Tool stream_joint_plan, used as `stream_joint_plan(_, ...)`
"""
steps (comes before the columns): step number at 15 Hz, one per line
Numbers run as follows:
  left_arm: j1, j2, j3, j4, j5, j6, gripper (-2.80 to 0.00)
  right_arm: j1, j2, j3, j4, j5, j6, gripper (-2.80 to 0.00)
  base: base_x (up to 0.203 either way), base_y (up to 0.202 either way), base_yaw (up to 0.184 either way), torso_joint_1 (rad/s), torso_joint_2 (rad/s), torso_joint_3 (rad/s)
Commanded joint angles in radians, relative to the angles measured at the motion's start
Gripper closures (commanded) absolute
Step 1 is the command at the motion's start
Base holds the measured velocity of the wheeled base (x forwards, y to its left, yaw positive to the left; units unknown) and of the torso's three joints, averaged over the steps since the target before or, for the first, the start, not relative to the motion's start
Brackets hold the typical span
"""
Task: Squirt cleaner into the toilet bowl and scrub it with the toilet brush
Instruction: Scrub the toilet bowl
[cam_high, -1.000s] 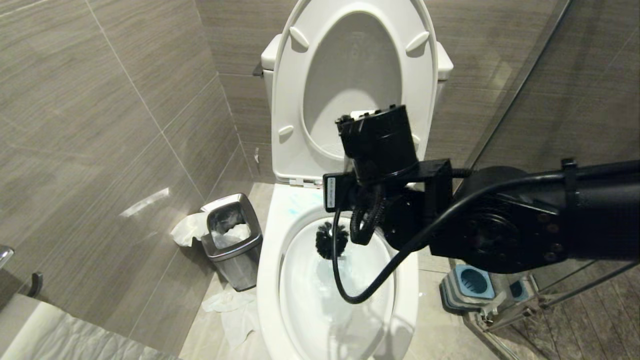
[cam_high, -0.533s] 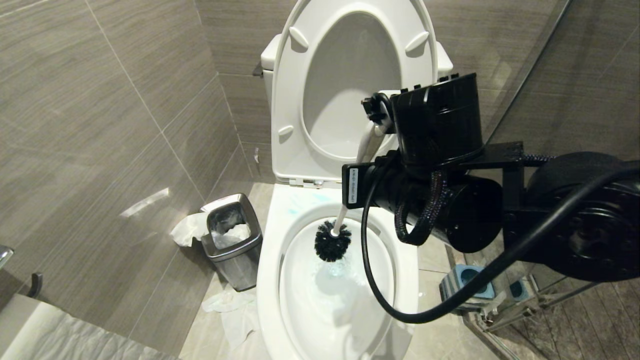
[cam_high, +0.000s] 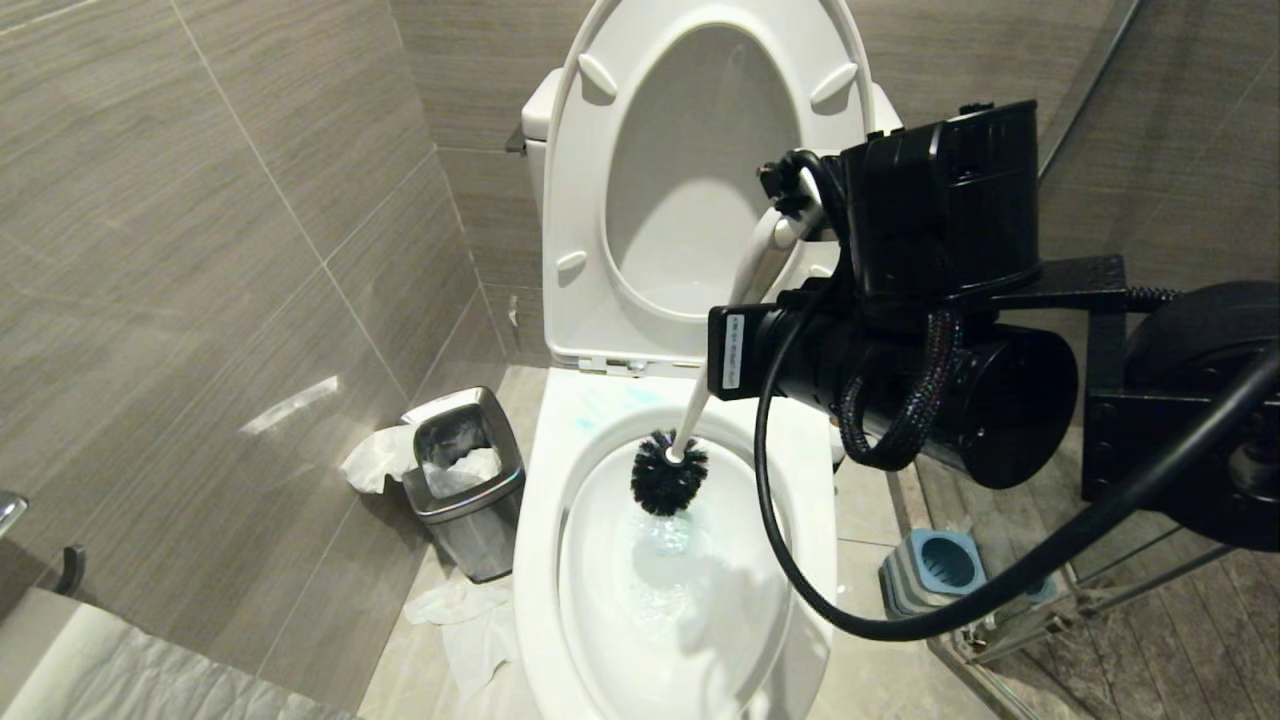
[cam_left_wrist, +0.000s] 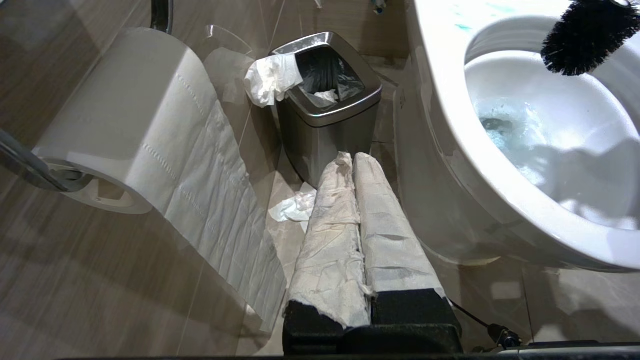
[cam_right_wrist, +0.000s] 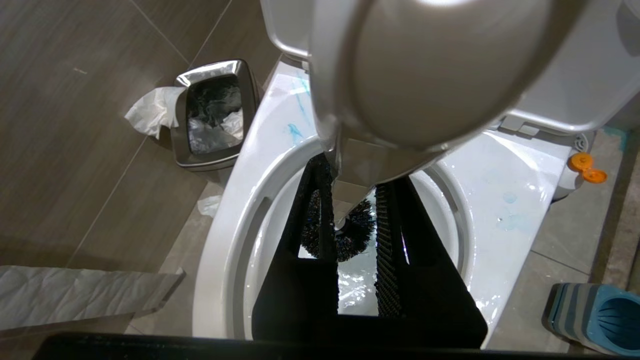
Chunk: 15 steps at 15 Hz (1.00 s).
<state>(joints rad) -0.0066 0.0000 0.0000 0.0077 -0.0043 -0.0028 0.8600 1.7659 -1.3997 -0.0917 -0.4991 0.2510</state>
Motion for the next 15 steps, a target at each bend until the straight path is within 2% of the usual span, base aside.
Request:
stream_joint_plan(1,0.000,0.002,0.000,0.000,0.000,0.000,0.00,-0.001,0.015,-0.007,-0.008,-0.004,0.004,0.00,0.000,0.000,0.000,0.000,0.00,0.000)
stream_joint_plan(6,0.000,0.001,0.001,0.000,0.000,0.000,0.00,-0.015,-0.016,0.029,-0.070,-0.010,0.001,0.00,0.000,0.000,0.000,0.000,0.00,0.000)
stream_joint_plan(10,0.000,0.000,0.000,0.000,0.000,0.000,0.00,-0.050,-0.071,0.062,-0.096,0.020,-0.001,0.00,0.000,0.000,0.000,0.000,0.00,0.000)
stream_joint_plan(15,0.000,0.000,0.001,0.000,0.000,0.000,0.00,-0.050,-0.088,0.076,-0.111,0.021,-0.001,0.00,0.000,0.000,0.000,0.000,0.00,0.000)
